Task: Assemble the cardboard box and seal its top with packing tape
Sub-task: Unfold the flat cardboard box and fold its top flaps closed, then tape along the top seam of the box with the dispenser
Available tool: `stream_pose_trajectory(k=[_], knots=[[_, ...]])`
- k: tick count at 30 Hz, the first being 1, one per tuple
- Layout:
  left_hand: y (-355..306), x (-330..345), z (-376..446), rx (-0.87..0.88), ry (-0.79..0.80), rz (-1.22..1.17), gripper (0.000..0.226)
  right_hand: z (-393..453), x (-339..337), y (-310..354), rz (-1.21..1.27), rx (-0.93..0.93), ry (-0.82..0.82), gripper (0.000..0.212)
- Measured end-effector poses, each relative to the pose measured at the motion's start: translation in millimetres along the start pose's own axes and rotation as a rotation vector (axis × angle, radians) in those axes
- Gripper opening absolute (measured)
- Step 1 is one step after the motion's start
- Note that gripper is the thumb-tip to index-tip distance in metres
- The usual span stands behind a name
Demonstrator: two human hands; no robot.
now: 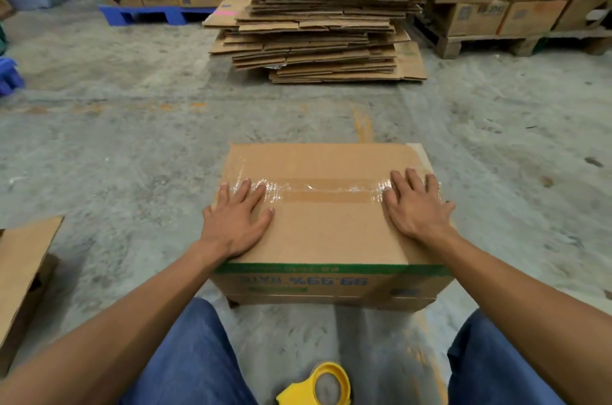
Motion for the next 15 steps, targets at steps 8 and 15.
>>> stream_pose_trajectory(k=[8,15], knots=[[-4,4,9,0.021,-0.01,0.145,0.071,3,5,58,-0.096,-0.289,-0.082,0.055],[3,8,33,0.094,-0.043,0.102,0.073,-71,5,137,0.125,-1.132,-0.548,0.027]])
Point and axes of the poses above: each hand's wrist, its own z-axis towards the middle knuckle, its own x-axis out of the palm, y = z × x, the point moved 3 cm from there along z, towards the middle knuckle, and after that the axes turned 8 degrees about -z, right-handed, at the moved point
